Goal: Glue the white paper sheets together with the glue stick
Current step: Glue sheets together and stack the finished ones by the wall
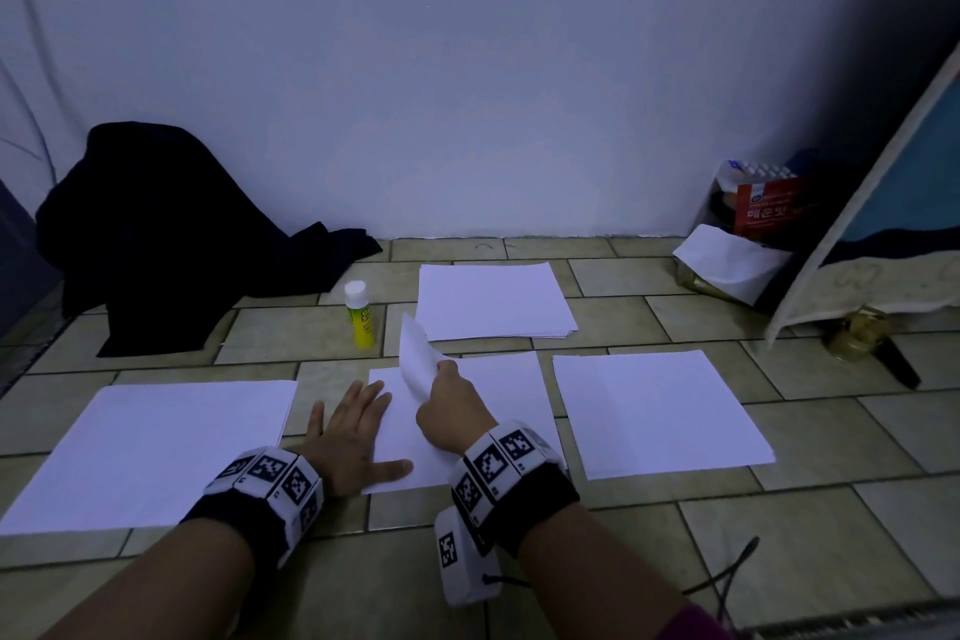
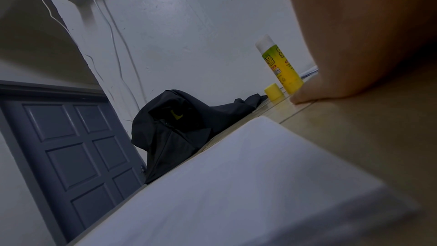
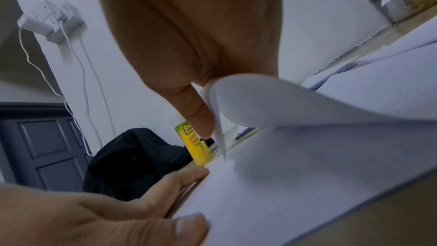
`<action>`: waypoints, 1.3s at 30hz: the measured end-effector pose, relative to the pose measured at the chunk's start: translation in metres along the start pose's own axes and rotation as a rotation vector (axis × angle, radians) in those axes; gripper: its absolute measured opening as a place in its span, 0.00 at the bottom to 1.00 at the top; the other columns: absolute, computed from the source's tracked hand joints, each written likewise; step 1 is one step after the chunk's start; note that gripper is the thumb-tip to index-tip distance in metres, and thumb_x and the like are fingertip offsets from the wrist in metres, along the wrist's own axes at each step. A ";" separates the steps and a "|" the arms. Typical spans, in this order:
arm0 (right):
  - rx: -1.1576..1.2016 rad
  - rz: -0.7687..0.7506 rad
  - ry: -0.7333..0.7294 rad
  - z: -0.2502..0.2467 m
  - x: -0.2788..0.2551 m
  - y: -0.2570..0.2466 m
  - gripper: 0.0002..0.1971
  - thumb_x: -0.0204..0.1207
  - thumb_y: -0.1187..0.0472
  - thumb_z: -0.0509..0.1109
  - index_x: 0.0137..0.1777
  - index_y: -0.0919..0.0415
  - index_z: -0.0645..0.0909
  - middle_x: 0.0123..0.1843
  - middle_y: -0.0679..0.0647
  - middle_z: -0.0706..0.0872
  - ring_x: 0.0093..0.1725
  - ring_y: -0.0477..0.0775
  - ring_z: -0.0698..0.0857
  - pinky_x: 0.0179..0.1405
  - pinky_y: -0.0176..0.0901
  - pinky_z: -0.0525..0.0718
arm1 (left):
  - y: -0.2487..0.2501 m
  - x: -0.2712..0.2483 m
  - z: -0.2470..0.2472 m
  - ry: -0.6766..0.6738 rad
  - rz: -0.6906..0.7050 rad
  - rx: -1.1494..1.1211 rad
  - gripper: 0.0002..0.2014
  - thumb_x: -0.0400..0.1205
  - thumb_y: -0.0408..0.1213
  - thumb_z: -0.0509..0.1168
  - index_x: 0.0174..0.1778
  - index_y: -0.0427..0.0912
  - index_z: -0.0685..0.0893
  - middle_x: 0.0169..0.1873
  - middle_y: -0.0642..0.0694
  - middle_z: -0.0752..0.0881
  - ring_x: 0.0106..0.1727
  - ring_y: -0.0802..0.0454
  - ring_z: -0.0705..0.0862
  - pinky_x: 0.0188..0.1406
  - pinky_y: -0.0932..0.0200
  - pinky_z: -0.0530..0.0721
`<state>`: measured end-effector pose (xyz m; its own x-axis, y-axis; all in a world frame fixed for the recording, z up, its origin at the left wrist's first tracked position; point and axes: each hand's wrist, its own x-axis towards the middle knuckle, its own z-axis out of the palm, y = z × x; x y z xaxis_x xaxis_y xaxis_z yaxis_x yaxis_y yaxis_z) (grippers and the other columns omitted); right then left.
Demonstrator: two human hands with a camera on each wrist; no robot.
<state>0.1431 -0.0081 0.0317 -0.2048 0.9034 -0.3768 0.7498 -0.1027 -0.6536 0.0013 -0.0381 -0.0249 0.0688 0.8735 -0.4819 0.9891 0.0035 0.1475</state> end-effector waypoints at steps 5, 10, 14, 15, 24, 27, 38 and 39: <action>-0.021 0.011 0.012 0.001 0.000 -0.001 0.23 0.80 0.68 0.59 0.75 0.67 0.61 0.72 0.64 0.73 0.72 0.64 0.72 0.70 0.59 0.74 | 0.000 0.002 0.000 0.013 -0.002 0.010 0.60 0.59 0.77 0.41 0.84 0.47 0.36 0.83 0.51 0.32 0.83 0.51 0.31 0.80 0.38 0.35; -0.035 0.012 0.008 0.004 -0.001 0.001 0.24 0.79 0.67 0.60 0.74 0.67 0.61 0.71 0.64 0.72 0.72 0.64 0.71 0.70 0.59 0.74 | -0.001 0.003 0.001 0.002 -0.001 0.010 0.63 0.55 0.79 0.38 0.84 0.47 0.36 0.83 0.50 0.32 0.84 0.50 0.31 0.80 0.38 0.35; -0.046 0.010 0.002 0.005 0.000 0.001 0.23 0.80 0.66 0.60 0.74 0.67 0.61 0.72 0.64 0.71 0.73 0.64 0.70 0.71 0.59 0.73 | 0.002 -0.001 0.000 0.018 -0.012 0.008 0.55 0.64 0.71 0.44 0.85 0.46 0.37 0.83 0.50 0.33 0.84 0.50 0.32 0.80 0.38 0.36; -0.049 0.010 0.001 0.005 0.000 0.001 0.23 0.80 0.66 0.60 0.74 0.67 0.61 0.72 0.64 0.71 0.73 0.64 0.70 0.71 0.59 0.72 | 0.002 -0.001 0.000 0.018 -0.014 0.008 0.55 0.64 0.71 0.44 0.85 0.46 0.37 0.84 0.51 0.33 0.84 0.50 0.32 0.80 0.38 0.36; -0.055 0.016 0.008 0.007 0.000 0.002 0.22 0.80 0.67 0.61 0.73 0.66 0.62 0.72 0.63 0.71 0.73 0.63 0.69 0.72 0.59 0.72 | 0.003 -0.001 -0.001 0.024 -0.010 0.007 0.48 0.80 0.68 0.54 0.85 0.45 0.37 0.83 0.50 0.32 0.84 0.50 0.31 0.80 0.38 0.35; -0.045 0.024 0.012 0.007 0.001 0.002 0.23 0.80 0.66 0.61 0.74 0.66 0.62 0.72 0.63 0.71 0.74 0.63 0.69 0.72 0.58 0.71 | 0.001 0.000 -0.001 0.006 -0.008 0.006 0.54 0.69 0.72 0.47 0.85 0.45 0.37 0.83 0.50 0.32 0.84 0.50 0.31 0.80 0.38 0.35; -0.091 -0.037 -0.105 0.005 0.007 0.005 0.30 0.72 0.58 0.71 0.73 0.55 0.64 0.67 0.60 0.78 0.68 0.62 0.74 0.65 0.56 0.77 | 0.000 -0.007 -0.008 0.021 0.028 0.035 0.55 0.69 0.77 0.45 0.85 0.44 0.40 0.84 0.49 0.36 0.85 0.50 0.36 0.81 0.42 0.41; -0.112 -0.046 -0.120 0.004 0.008 0.005 0.30 0.72 0.58 0.71 0.74 0.55 0.66 0.68 0.59 0.77 0.70 0.61 0.73 0.66 0.54 0.77 | -0.002 -0.008 -0.010 0.021 0.044 0.029 0.60 0.60 0.79 0.40 0.85 0.45 0.40 0.84 0.50 0.37 0.85 0.51 0.37 0.81 0.42 0.42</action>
<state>0.1431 -0.0028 0.0229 -0.3093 0.8493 -0.4278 0.8020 -0.0088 -0.5973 -0.0030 -0.0397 -0.0129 0.1095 0.8824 -0.4575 0.9886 -0.0487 0.1428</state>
